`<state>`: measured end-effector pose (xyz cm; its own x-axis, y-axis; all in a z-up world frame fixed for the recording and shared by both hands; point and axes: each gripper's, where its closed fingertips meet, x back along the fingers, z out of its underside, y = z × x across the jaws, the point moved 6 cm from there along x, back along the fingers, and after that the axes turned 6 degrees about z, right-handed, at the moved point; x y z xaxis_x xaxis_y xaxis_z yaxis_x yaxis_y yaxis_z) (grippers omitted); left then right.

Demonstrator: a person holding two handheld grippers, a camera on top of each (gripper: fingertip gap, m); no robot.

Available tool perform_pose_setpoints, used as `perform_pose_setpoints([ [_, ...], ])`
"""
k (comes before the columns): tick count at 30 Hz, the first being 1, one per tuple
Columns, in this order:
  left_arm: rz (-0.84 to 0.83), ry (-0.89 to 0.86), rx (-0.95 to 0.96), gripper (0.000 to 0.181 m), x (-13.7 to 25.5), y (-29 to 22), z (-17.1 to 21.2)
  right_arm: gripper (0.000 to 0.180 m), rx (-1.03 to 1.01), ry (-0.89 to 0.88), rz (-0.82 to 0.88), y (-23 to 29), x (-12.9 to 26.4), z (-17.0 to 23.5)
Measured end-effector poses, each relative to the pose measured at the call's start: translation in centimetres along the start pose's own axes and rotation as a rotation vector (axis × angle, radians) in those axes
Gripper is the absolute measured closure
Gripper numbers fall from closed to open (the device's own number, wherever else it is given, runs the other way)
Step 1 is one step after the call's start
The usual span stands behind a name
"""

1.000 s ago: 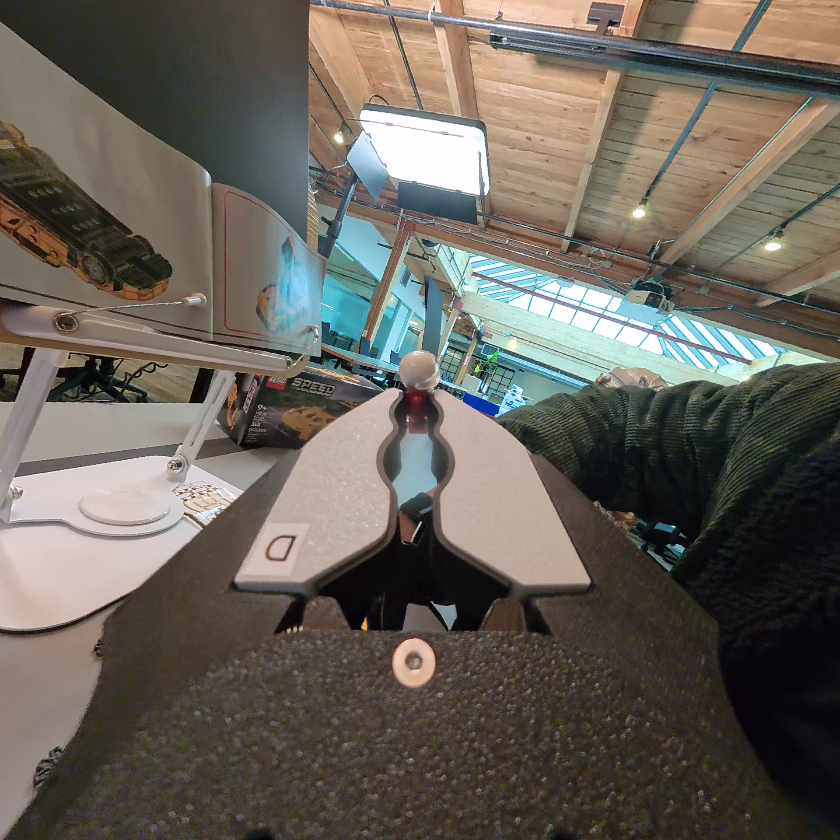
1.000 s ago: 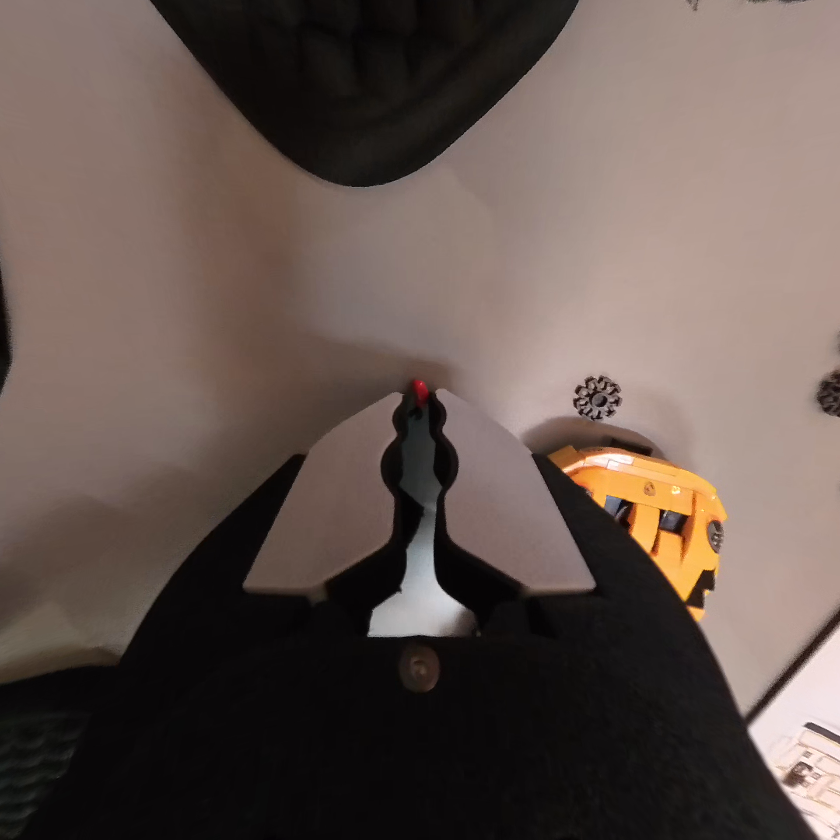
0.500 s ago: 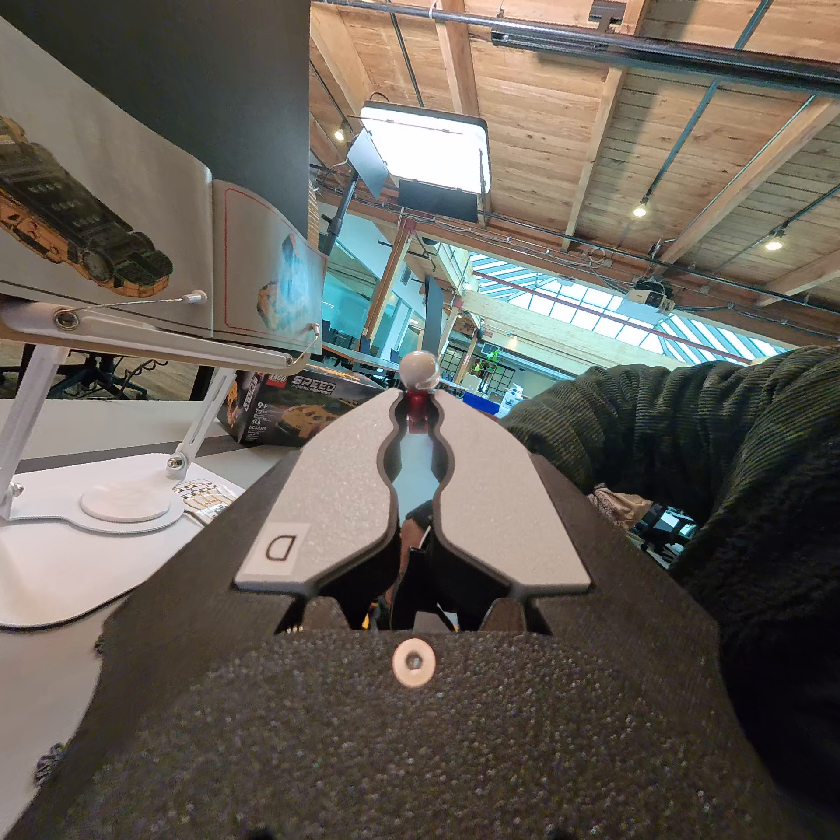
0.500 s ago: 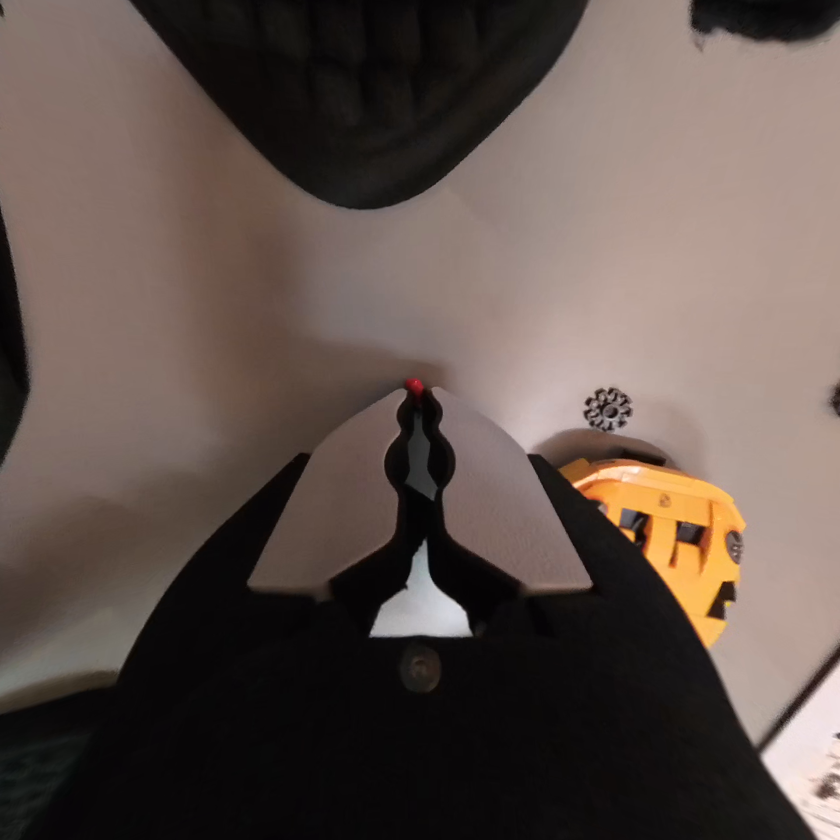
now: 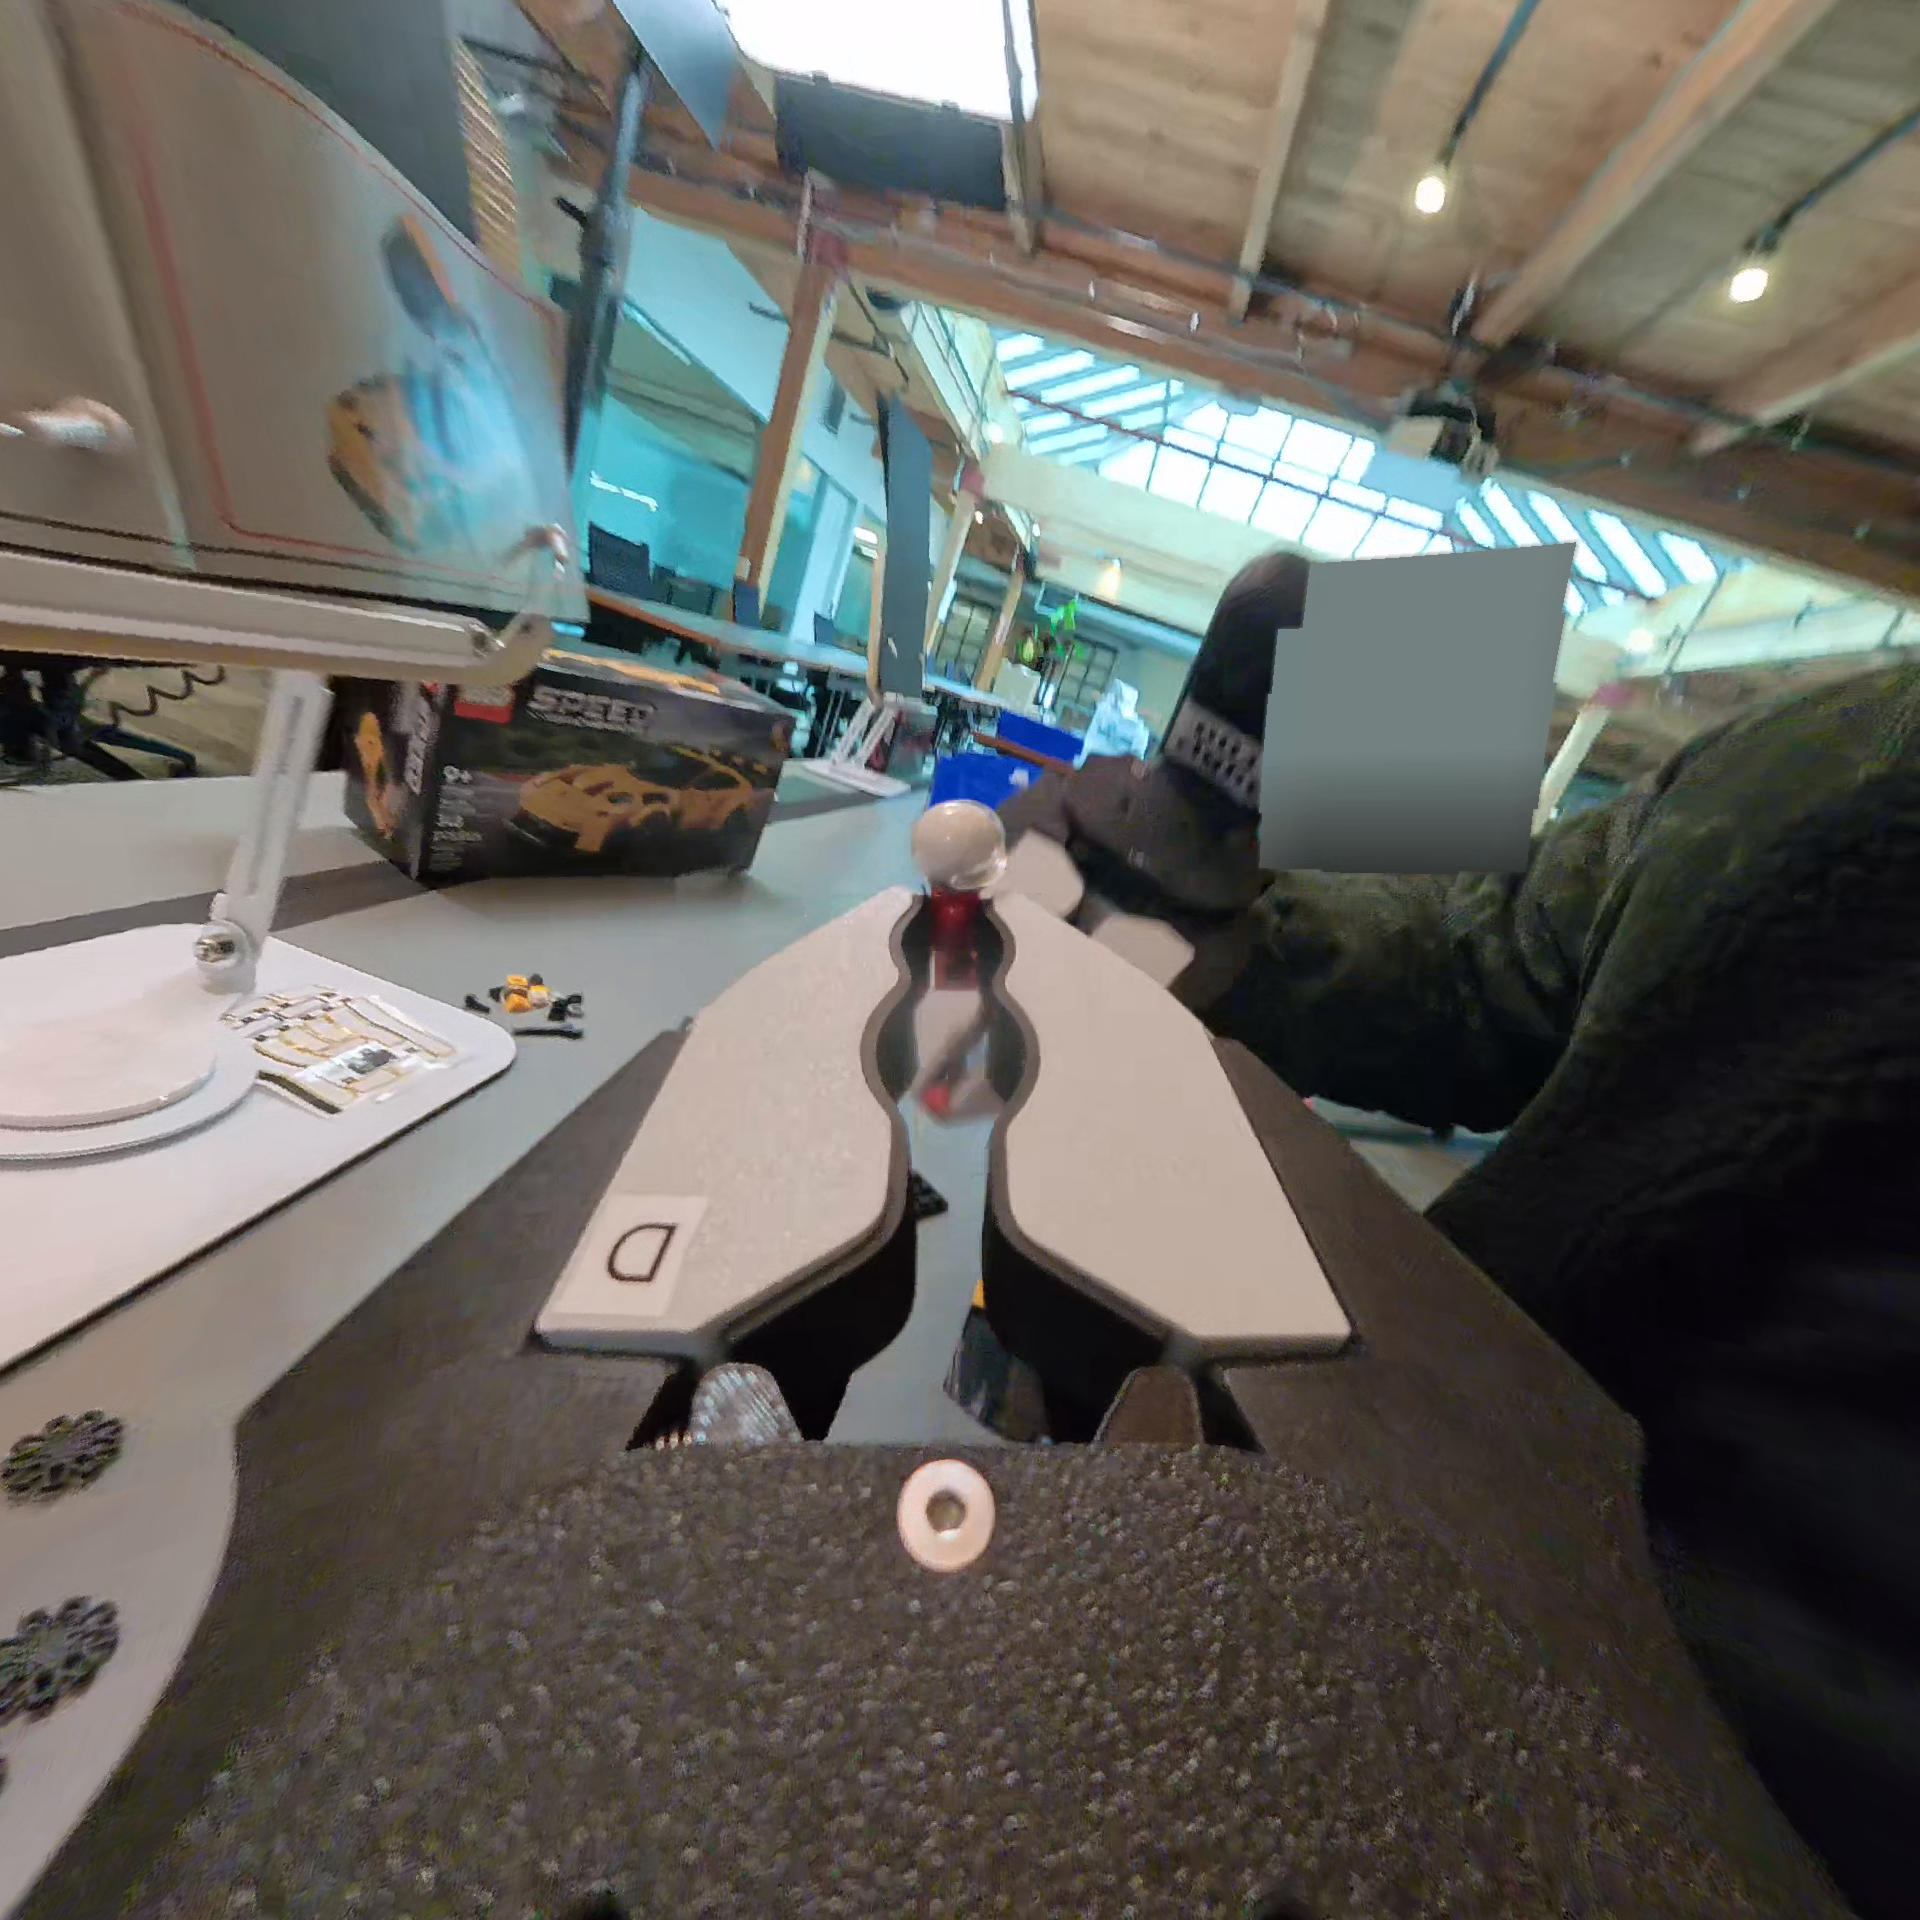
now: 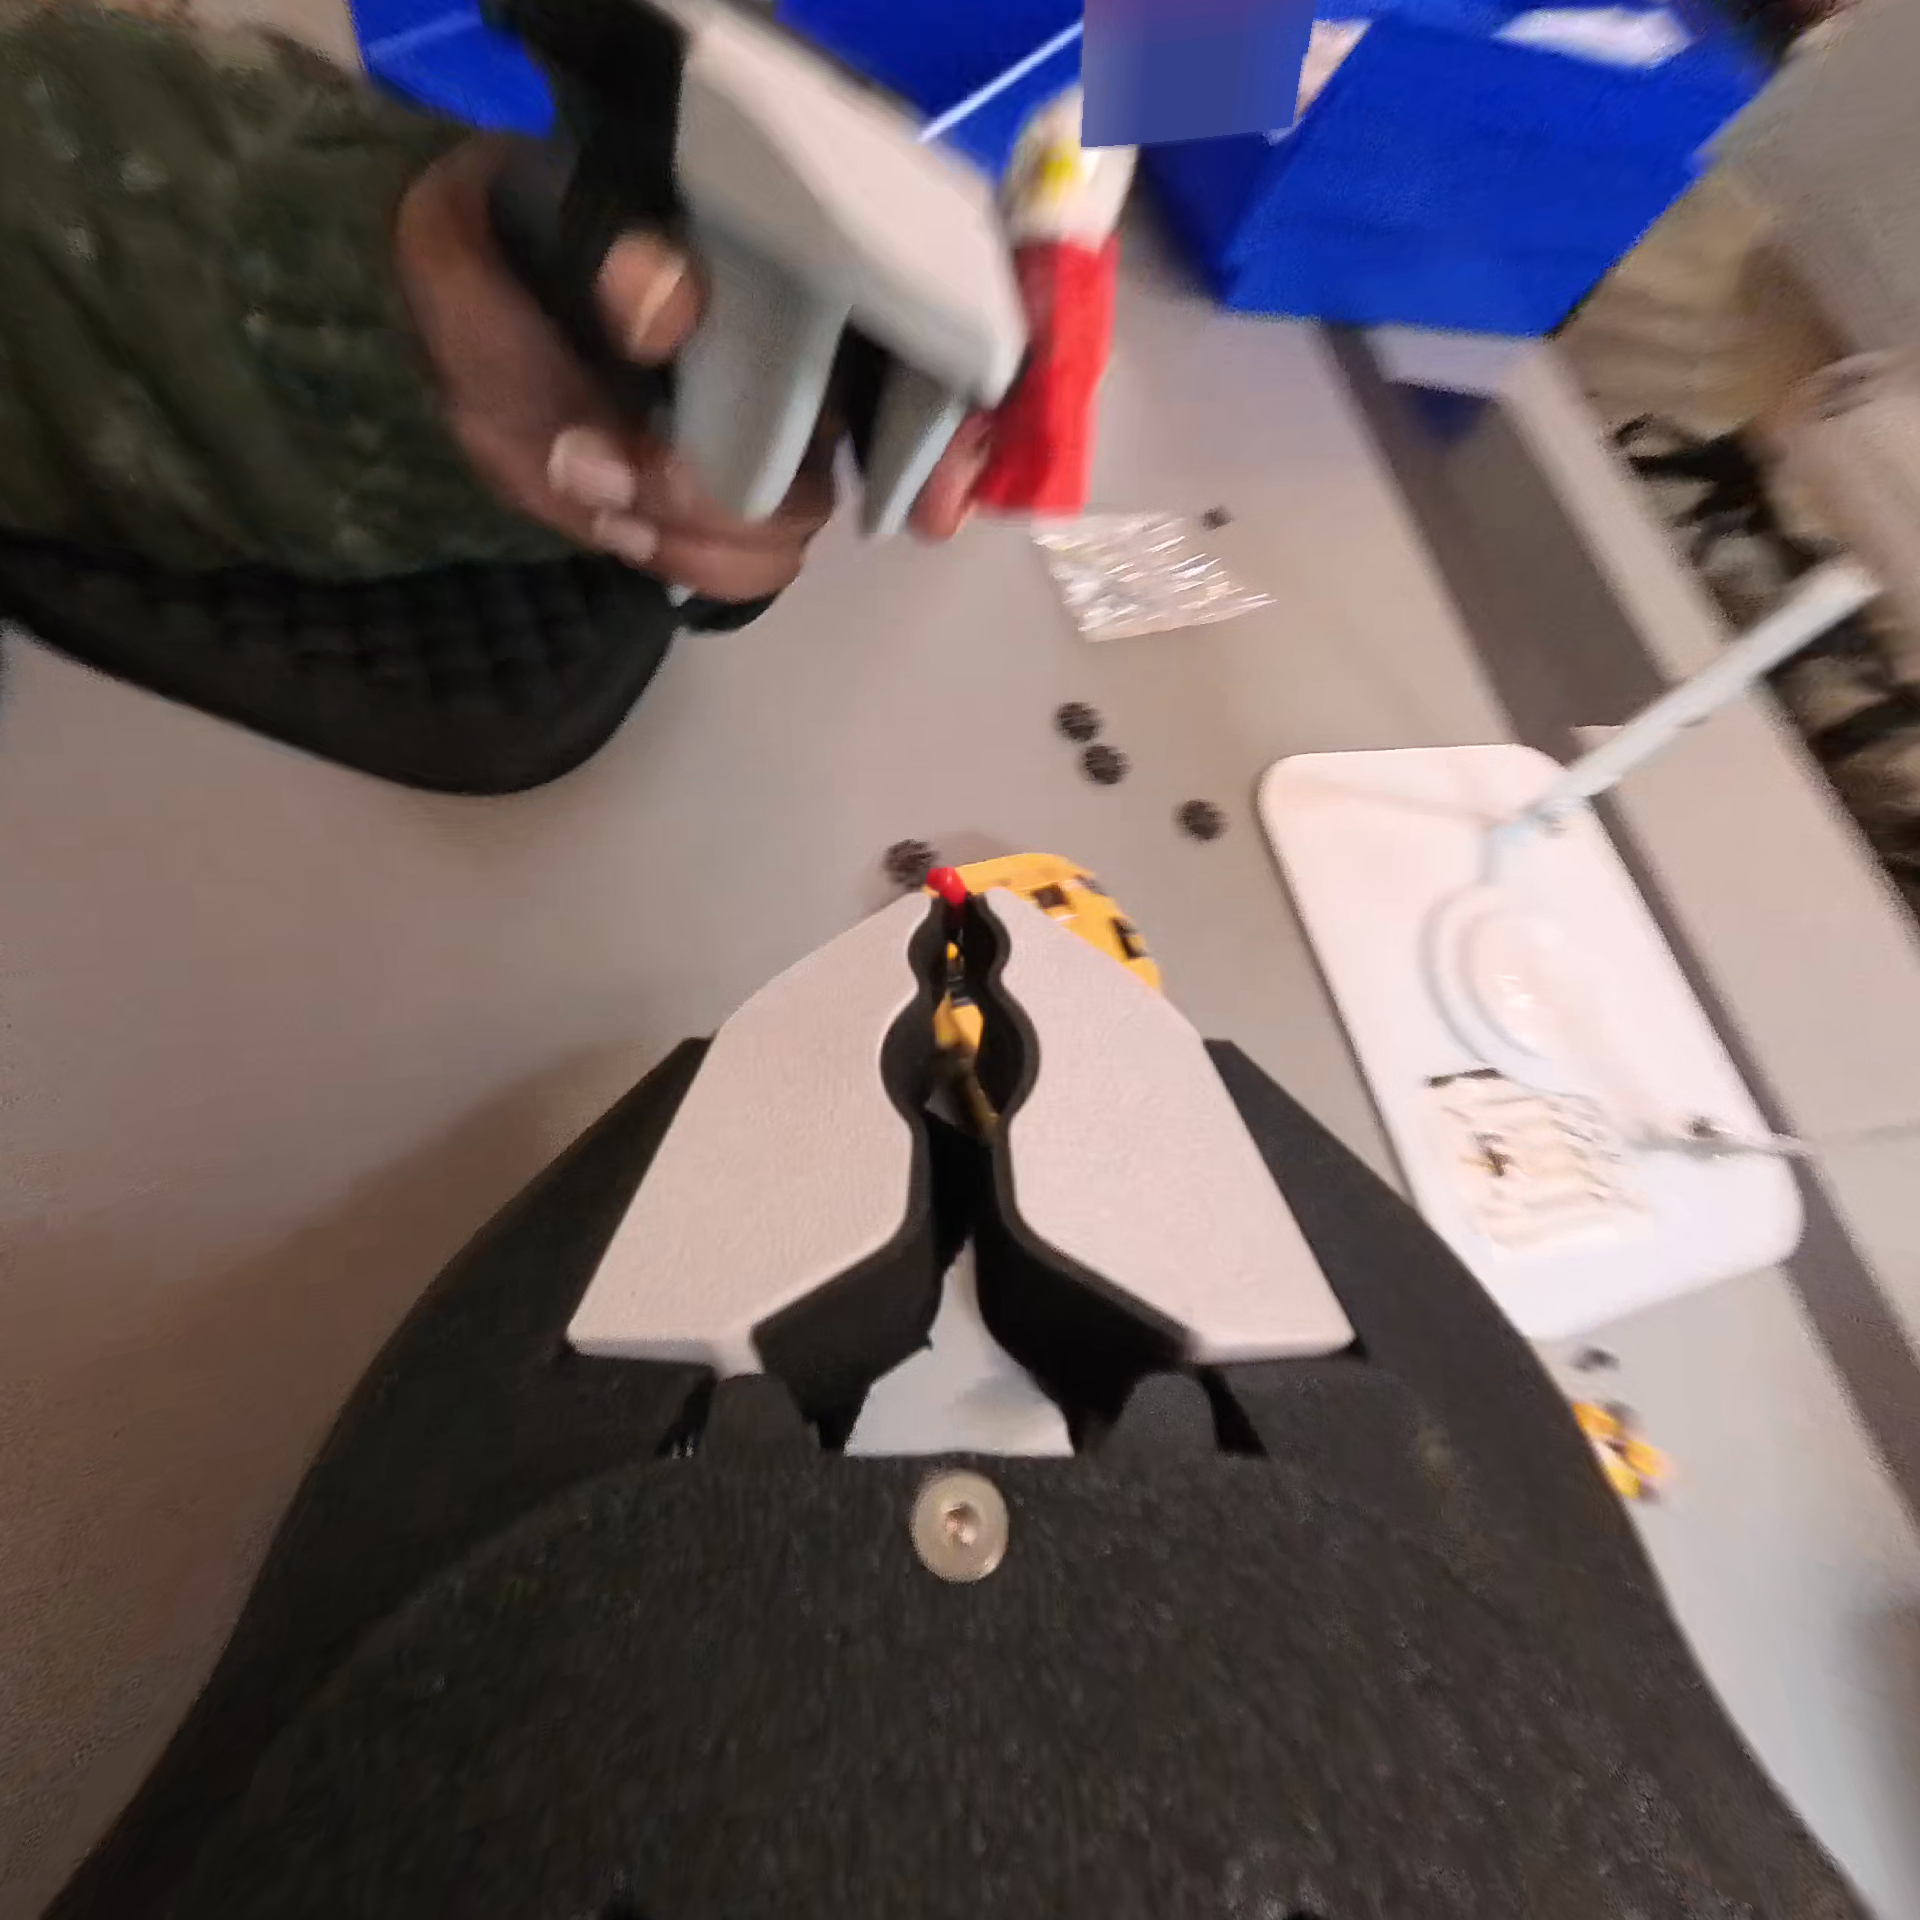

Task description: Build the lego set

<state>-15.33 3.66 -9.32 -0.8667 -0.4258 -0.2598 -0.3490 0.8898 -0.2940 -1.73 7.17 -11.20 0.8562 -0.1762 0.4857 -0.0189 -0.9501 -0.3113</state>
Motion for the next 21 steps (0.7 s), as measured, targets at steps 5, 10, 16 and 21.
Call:
perform_pose_setpoints([
  [5, -0.040, 0.139, -0.039, 0.173, -2.4, -0.8, 2.8, 0.177, 0.003, -0.127, 0.164, -0.5, 2.4, -1.1],
  [10, -0.116, 0.218, -0.131, 0.173, -3.4, -0.6, 4.2, 0.177, -0.032, -0.130, 0.188, -0.5, 2.7, -1.0],
  [16, -0.159, 0.247, -0.269, 0.173, -3.9, -0.9, 4.6, 0.177, -0.011, -0.095, 0.208, -0.1, 2.0, -0.6],
  [21, -0.198, 0.304, -0.345, 0.173, -4.1, -0.8, 5.1, 0.177, 0.067, -0.054, 0.221, 0.2, 1.9, -0.3],
])
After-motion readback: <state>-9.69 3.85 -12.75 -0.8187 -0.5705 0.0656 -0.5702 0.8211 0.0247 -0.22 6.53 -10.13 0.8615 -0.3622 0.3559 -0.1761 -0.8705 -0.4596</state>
